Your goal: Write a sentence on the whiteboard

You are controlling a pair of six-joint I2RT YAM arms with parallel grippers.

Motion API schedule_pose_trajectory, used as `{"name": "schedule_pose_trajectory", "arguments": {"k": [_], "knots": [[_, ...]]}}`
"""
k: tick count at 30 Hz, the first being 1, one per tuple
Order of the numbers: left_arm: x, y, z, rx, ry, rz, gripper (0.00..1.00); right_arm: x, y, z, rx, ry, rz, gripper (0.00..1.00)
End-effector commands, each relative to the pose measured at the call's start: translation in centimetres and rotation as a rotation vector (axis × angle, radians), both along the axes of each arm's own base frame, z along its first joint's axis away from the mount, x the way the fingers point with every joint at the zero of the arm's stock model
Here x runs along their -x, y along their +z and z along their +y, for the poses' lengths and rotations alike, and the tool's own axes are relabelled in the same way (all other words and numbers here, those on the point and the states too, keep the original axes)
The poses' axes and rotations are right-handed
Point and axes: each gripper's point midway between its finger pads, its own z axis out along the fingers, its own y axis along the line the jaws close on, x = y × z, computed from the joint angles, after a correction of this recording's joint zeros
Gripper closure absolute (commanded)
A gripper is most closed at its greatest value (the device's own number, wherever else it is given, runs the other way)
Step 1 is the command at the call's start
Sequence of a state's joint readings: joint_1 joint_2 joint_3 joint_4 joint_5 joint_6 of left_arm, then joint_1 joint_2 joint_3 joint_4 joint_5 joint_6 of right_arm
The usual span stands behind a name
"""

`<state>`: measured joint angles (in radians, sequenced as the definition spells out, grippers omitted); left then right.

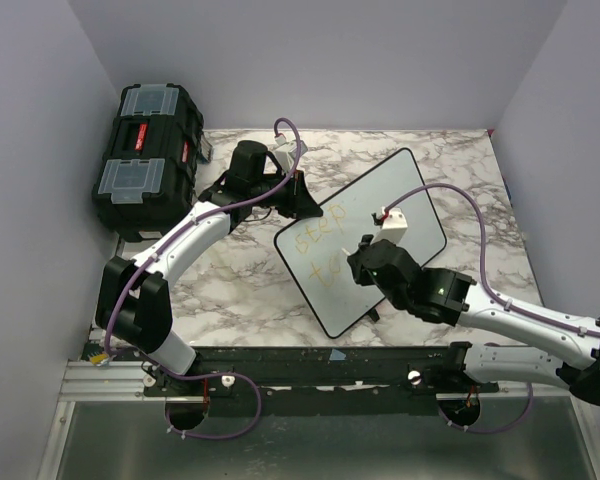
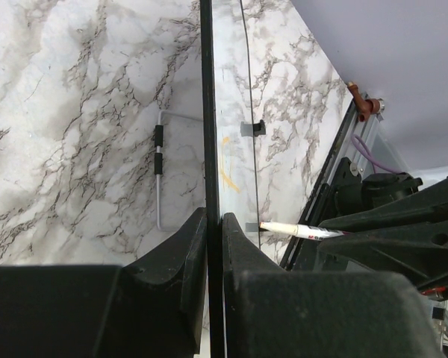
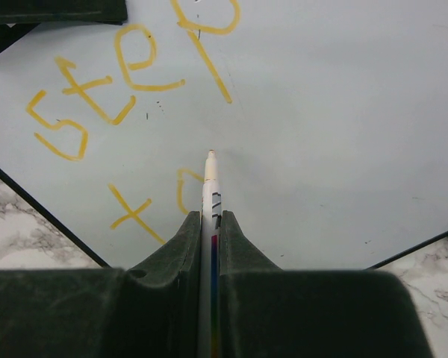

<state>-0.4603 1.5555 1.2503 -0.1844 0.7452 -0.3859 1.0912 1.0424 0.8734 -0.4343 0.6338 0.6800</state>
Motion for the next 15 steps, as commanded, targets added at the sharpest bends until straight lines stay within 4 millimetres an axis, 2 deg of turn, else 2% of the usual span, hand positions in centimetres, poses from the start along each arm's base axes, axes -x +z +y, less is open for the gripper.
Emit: {"name": "schedule_pose_trajectory", "arguments": {"k": [1, 6, 15], "knots": [[0.0, 3.6, 0.0, 0.048, -0.019, -0.143, 1.00, -0.4, -0.3, -0.3, -0.002, -0.007, -0.004, 0.99], [-0.1, 3.5, 0.0, 0.049, -0.017, -0.143, 1.00, -0.5, -0.5, -0.5, -0.004, -0.004, 0.001, 0.99], [-0.1, 3.4, -0.1, 0.049, -0.017, -0.138, 1.00, -0.4, -1.0, 0.6, -0.016, 0.029, 0.016, 0.99]]}}
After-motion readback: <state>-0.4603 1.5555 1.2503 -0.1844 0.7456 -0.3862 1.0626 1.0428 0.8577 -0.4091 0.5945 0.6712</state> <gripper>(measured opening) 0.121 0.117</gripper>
